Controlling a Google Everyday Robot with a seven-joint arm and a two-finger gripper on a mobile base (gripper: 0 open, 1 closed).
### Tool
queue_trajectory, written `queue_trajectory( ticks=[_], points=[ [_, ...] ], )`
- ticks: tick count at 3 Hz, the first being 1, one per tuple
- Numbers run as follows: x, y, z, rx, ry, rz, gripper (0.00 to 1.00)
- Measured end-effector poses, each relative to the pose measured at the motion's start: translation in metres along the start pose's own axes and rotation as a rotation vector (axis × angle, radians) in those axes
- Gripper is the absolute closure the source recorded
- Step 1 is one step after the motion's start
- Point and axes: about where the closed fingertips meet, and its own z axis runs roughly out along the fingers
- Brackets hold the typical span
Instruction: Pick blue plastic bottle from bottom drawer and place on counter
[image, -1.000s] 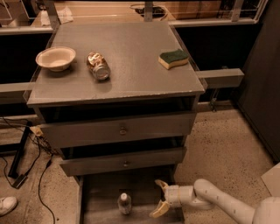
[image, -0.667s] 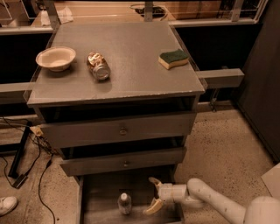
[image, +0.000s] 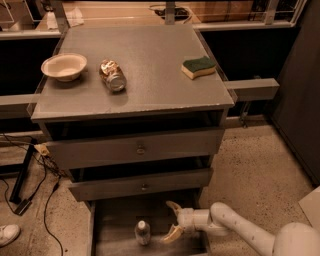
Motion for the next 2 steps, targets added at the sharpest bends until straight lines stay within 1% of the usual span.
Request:
queue_trajectory(
  ticks=[1,2],
  points=[
    [0.013,0.004,0.014,-0.035,0.008,0.008,0.0],
    [0.025,-0.009,0.05,-0.096,0.017,-0.02,0.0]
  ],
)
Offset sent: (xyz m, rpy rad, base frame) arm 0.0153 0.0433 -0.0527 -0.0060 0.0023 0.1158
